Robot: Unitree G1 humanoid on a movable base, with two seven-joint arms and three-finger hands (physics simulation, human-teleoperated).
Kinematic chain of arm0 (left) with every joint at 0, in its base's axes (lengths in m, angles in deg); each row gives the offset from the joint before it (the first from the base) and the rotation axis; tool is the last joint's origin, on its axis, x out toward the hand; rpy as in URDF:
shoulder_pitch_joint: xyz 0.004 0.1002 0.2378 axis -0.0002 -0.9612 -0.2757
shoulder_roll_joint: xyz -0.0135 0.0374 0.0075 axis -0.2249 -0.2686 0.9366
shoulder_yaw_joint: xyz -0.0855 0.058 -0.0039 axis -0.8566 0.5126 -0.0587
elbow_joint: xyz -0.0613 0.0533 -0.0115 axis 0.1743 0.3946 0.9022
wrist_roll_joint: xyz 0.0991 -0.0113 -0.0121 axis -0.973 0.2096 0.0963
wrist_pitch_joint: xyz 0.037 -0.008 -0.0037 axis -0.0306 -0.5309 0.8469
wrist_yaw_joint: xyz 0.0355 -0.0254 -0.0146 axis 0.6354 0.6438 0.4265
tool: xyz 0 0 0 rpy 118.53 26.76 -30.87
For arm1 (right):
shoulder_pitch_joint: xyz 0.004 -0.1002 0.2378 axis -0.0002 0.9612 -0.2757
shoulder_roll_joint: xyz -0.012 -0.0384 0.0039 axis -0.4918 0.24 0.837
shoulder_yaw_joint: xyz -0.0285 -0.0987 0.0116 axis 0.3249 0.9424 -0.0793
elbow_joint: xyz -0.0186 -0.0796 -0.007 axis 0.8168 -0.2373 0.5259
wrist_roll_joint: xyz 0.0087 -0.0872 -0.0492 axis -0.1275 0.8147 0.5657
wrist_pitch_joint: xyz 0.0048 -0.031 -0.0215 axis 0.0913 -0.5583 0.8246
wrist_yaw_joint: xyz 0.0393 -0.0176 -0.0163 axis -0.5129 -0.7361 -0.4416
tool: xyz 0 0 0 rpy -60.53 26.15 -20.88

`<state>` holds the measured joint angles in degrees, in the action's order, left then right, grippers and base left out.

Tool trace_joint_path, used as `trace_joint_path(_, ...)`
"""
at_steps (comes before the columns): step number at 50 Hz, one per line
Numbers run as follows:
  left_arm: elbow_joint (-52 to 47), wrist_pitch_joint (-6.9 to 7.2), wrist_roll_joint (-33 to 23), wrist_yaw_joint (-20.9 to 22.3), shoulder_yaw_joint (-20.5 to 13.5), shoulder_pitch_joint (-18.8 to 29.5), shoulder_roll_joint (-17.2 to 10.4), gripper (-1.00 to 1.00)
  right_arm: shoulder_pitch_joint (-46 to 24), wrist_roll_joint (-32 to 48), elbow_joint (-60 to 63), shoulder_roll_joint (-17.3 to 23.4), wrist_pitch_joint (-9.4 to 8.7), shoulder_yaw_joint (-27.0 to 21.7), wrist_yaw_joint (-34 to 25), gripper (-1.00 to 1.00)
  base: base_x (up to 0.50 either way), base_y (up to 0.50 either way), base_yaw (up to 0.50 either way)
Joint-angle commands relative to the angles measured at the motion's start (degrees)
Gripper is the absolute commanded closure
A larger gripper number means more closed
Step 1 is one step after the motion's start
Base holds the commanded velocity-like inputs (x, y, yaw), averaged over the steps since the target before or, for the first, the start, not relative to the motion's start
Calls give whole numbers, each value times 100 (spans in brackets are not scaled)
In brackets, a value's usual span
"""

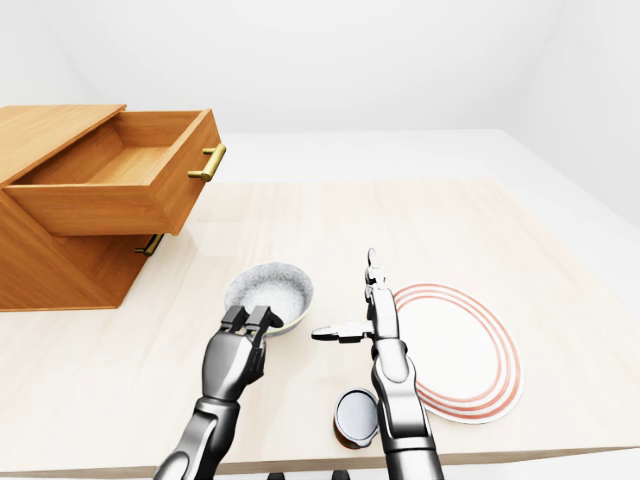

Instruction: Put the bowl on top of the cabinet.

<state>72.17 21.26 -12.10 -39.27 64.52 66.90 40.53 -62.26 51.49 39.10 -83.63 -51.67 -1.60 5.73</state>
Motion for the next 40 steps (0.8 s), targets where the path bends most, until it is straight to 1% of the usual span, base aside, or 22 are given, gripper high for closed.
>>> trace_joint_path(1, -128, -1, 47, -2, -56, -47, -14, 94, 1, -8, -2, -6, 6, 7, 13, -100, 0, 0, 0)
trace_joint_path(15, -248, -1, 64, -2, -38, -113, -29, 95, -12, 15, -21, -10, -2, 26, 11, -100, 0, 0, 0)
trace_joint_path(18, -378, -1, 72, -2, -23, -188, -46, 95, -46, 20, -70, -10, 5, 28, 11, -100, 0, 0, 0)
trace_joint_path(20, -499, -1, 213, -2, -48, -198, -53, 95, -105, 22, -201, -10, 58, 20, 21, -100, 0, 0, 0)
trace_joint_path(23, -647, -1, 329, -2, -96, -229, -51, 95, -98, 32, -194, -15, 49, 39, 21, -100, 0, 0, 0)
trace_joint_path(29, -1058, -1, 468, -2, -156, -362, -63, 95, -116, 35, -262, -14, 89, 38, 24, -100, 0, 0, 0)
trace_joint_path(33, -1319, -1, 539, -2, -177, -471, -90, 95, -108, 27, -233, -13, 69, 33, 24, -100, 0, 0, 0)
trace_joint_path(40, -1720, -1, 786, -2, -259, -543, -107, 95, -178, 22, -378, -9, 122, 22, 28, -100, 0, 0, 0)
